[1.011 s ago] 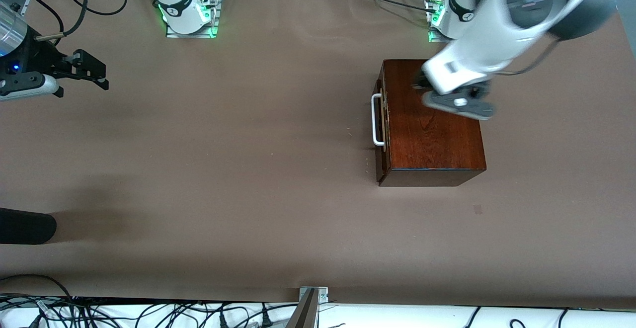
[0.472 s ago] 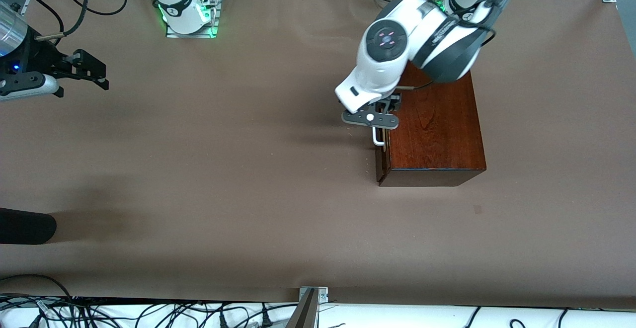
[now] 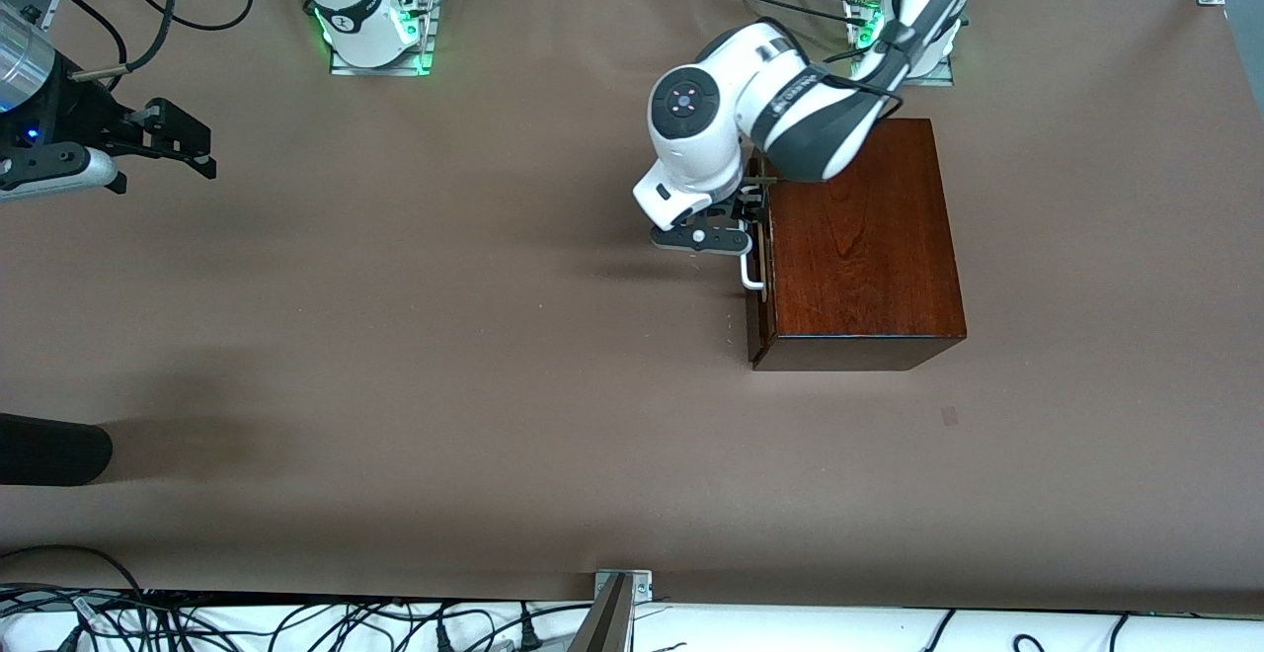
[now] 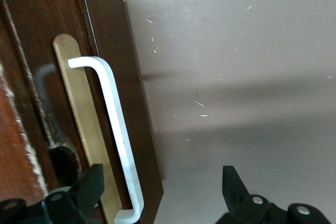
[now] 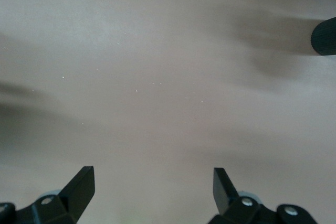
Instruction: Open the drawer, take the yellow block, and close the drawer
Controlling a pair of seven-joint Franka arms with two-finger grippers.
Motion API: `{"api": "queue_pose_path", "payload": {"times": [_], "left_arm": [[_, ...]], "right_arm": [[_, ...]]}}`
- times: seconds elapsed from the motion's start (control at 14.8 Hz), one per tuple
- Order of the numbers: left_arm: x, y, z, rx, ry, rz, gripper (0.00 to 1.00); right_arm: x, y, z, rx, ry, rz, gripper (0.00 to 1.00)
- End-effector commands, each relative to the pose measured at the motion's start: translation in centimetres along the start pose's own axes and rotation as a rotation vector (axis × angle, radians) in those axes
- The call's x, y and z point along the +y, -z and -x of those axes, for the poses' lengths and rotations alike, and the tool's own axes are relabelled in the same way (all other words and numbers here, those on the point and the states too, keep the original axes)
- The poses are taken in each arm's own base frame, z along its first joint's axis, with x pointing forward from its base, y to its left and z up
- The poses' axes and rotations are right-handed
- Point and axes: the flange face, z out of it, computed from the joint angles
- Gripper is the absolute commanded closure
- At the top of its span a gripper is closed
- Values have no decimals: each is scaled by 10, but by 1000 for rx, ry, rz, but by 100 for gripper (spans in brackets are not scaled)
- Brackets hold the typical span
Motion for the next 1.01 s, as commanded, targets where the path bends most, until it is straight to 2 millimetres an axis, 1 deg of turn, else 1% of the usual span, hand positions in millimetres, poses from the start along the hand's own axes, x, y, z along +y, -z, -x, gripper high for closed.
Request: {"api": "queue_pose_path", "payload": {"times": [0.0, 0.13, 0.27, 0.4, 0.54, 0.61, 0.74, 0.94], "left_arm": [[4, -14, 9, 42, 10, -74, 0], [3, -27, 12, 40, 3, -108, 0], [3, -32, 11, 41, -1, -120, 0], [6, -41, 9, 38, -5, -113, 0], [13, -55, 6, 38, -1, -109, 0], [16, -56, 5, 59, -4, -110, 0], [28, -62, 10, 68, -1, -119, 0], [34, -66, 12, 72, 9, -109, 0]], "right_arm": [[-2, 6, 0, 7, -1, -18, 0], [-1, 6, 0, 7, -3, -18, 0], [-1, 6, 0, 7, -3, -18, 0], [-1, 6, 0, 7, -3, -18, 0], [-1, 6, 0, 7, -3, -18, 0], [-1, 6, 0, 7, -3, -18, 0], [-1, 5, 0, 5, -3, -18, 0], [-1, 6, 1, 5, -3, -18, 0]]}}
